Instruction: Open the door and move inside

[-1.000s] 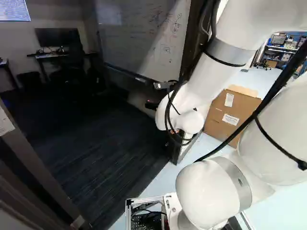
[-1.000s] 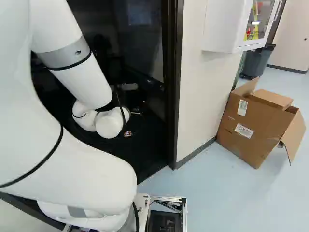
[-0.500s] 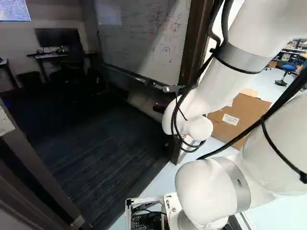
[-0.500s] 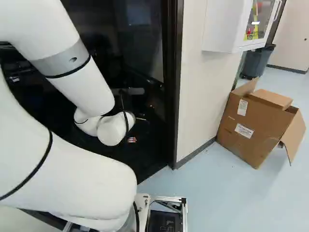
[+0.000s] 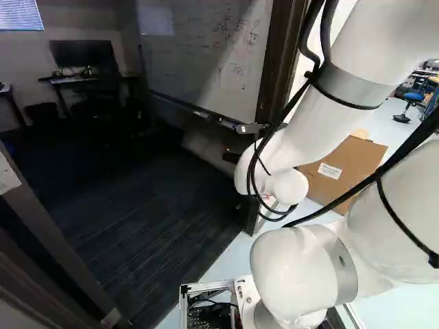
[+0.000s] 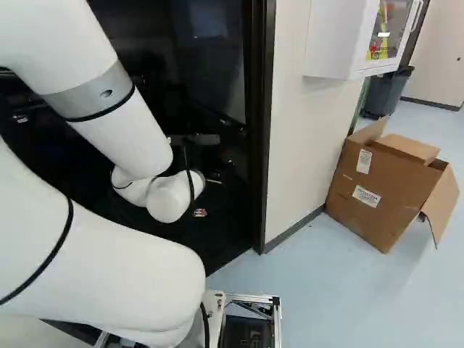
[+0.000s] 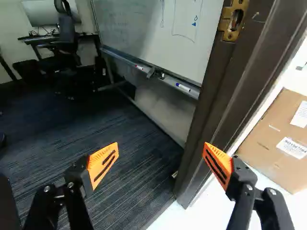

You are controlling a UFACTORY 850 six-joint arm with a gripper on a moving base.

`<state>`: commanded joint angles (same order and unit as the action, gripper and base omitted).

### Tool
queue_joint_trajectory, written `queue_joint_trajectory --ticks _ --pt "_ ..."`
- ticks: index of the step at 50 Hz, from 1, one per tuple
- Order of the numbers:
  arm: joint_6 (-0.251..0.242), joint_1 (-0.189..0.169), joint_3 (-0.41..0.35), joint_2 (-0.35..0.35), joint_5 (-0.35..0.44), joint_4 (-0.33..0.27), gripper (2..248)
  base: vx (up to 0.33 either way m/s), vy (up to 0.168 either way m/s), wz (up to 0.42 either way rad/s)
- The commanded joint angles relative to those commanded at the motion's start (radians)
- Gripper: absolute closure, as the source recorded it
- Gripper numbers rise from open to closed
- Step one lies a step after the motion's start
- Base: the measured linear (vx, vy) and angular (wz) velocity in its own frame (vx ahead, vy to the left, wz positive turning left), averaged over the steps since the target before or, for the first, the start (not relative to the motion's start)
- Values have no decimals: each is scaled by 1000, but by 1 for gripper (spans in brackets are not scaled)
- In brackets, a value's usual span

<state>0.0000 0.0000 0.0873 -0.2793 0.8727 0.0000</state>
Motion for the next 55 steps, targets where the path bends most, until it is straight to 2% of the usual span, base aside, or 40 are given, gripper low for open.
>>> queue_joint_trajectory --ticks 36,55 --pt "0 0 0 0 0 0 3 28 7 -1" --pt "0 0 0 0 0 0 3 66 27 129"
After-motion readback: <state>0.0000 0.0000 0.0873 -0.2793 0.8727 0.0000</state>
